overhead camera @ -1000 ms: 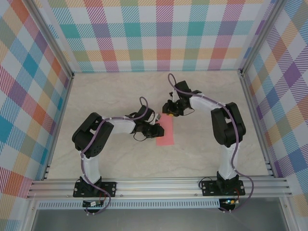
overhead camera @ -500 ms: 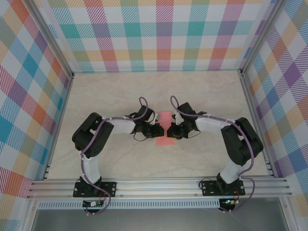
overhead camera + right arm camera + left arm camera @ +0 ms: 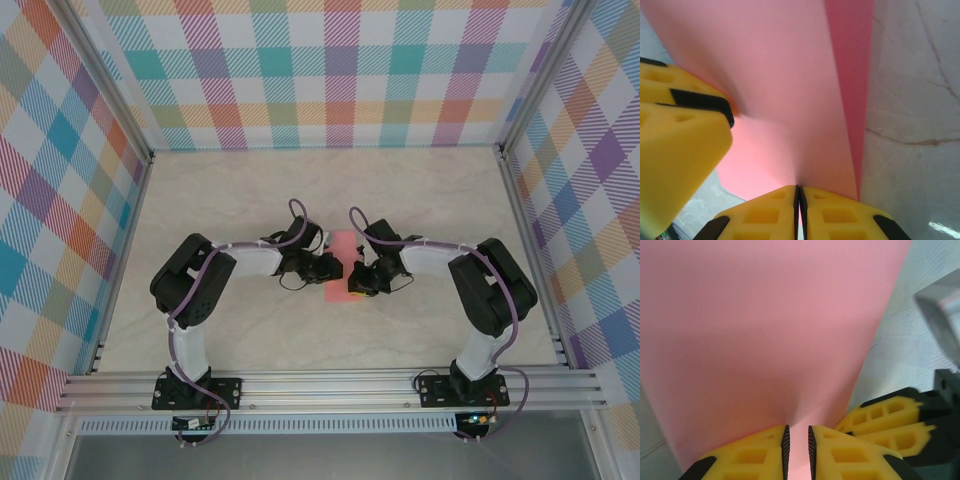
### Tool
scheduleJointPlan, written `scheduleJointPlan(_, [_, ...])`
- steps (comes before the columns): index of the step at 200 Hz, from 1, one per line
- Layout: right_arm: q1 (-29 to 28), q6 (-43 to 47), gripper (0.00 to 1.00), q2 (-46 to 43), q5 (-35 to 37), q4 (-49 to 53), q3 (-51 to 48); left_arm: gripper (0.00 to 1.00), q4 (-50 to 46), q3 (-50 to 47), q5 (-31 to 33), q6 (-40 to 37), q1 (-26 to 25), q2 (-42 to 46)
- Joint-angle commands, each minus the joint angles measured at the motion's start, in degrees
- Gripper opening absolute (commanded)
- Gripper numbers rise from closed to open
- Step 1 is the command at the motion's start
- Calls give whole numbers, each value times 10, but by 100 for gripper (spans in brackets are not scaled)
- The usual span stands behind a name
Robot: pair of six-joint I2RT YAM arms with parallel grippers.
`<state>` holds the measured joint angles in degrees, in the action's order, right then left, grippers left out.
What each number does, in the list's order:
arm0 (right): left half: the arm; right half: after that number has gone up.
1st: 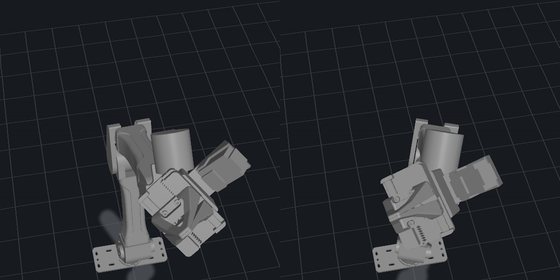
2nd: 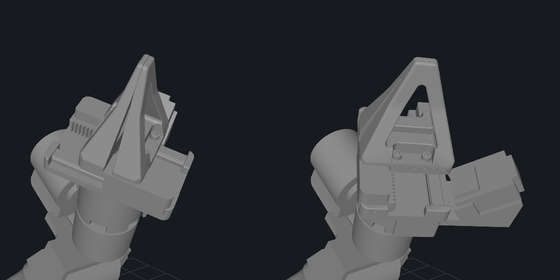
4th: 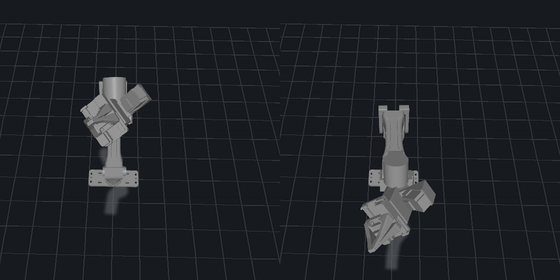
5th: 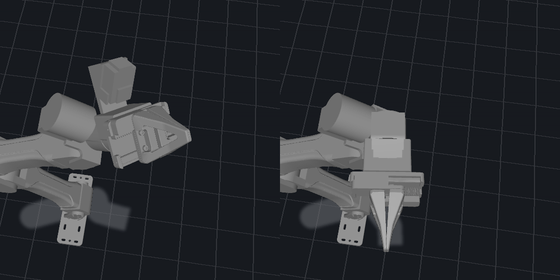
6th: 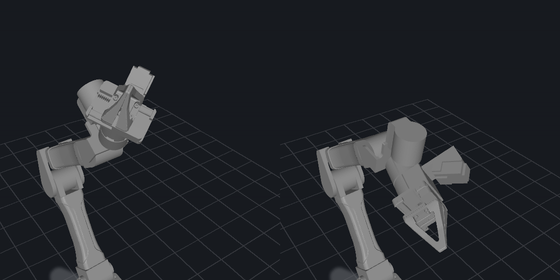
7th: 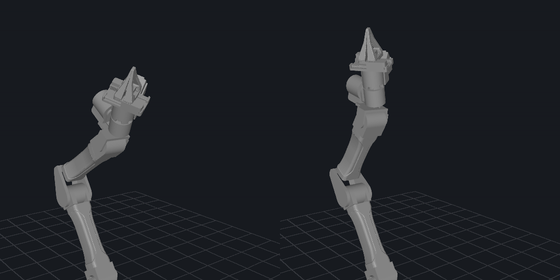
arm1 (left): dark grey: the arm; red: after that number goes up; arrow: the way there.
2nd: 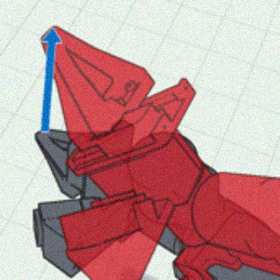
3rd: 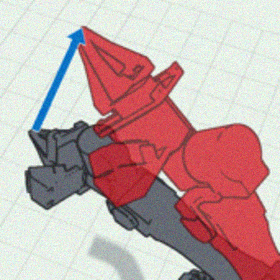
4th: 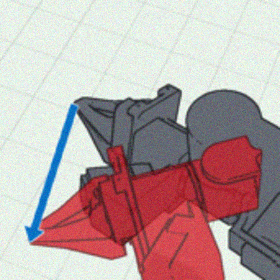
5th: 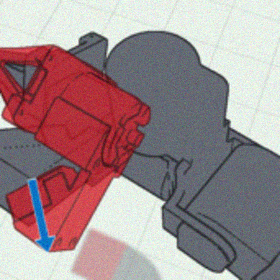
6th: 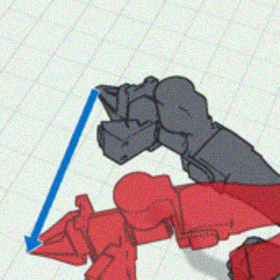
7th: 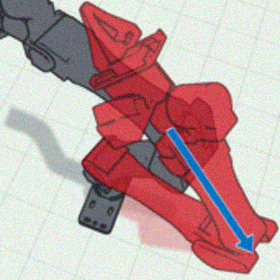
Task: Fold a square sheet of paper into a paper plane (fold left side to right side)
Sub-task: Hold the square sheet of paper at the center of the table, then first fold the square sheet of paper in half at the center of the table.
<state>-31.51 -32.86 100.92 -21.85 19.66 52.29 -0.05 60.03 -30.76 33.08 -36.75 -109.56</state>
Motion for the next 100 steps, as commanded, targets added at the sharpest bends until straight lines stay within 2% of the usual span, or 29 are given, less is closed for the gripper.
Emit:
scheduleJointPlan(1, [3,18,13,33,58,60,-3,20,-8,29,5,6,0,-11])
scheduleJointPlan(100, [3,40,13,50,89,101,13,20,-24,47,62,-7,30,-50])
